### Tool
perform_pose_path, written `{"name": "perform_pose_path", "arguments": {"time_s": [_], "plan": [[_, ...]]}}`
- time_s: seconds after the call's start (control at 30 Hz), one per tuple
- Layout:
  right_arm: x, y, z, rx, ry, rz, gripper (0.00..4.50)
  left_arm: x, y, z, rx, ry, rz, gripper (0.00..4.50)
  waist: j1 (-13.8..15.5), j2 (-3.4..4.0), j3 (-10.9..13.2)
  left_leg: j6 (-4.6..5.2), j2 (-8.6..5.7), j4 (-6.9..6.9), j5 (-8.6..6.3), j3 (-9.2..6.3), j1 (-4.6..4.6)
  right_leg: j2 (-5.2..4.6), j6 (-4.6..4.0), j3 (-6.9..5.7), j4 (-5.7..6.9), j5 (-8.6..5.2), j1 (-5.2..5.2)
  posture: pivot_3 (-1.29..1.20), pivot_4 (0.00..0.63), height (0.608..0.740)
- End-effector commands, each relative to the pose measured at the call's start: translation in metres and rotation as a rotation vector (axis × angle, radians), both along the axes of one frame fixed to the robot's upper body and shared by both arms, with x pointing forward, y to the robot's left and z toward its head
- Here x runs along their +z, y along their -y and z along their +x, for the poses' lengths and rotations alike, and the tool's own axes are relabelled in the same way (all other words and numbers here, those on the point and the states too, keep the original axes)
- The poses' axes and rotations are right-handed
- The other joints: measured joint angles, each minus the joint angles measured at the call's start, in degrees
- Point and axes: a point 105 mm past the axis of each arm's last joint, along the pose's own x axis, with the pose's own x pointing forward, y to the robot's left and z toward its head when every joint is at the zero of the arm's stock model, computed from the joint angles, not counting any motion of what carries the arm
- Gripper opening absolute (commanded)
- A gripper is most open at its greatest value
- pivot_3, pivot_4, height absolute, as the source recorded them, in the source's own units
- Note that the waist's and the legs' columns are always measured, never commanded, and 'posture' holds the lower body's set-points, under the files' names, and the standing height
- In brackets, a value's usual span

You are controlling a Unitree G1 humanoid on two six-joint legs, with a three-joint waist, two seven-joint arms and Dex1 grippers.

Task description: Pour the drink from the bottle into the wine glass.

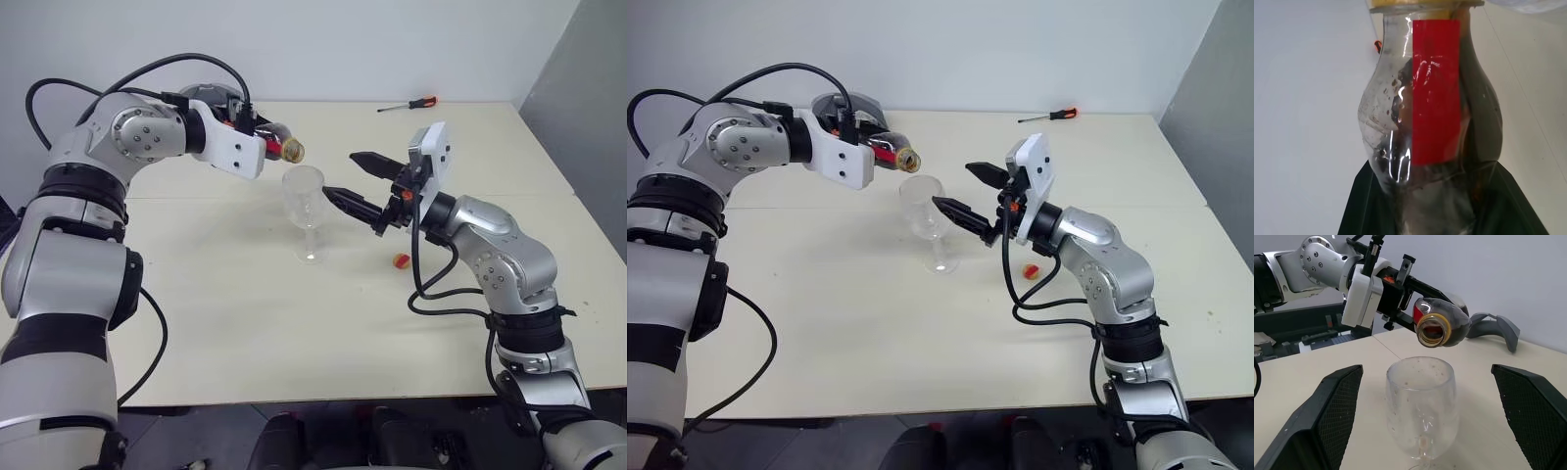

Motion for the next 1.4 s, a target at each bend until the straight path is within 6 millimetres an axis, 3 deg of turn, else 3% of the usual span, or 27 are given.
{"name": "perform_pose_path", "arguments": {"time_s": [0.03,1.4], "plan": [[0.0154,0.0002,-0.0045,0.015,0.066,0.025,4.5,0.0301,0.003,-0.0057,-0.029,0.091,-0.002,1.24,0.0,0.0,0.0,0.0,0.0,0.0,0.0,0.0,0.0,0.0,0.0,0.0,0.0,0.0,0.0,0.0,0.15,0.74],[0.0085,0.0006,-0.0025,0.017,0.075,0.013,4.5,0.0368,0.0,-0.0089,-0.039,0.14,0.089,1.24,-0.04,0.0,0.0,-0.01,0.0,0.02,0.01,0.03,0.01,-0.01,0.0,0.01,0.04,0.0,-0.02,0.0,0.15,0.74]]}}
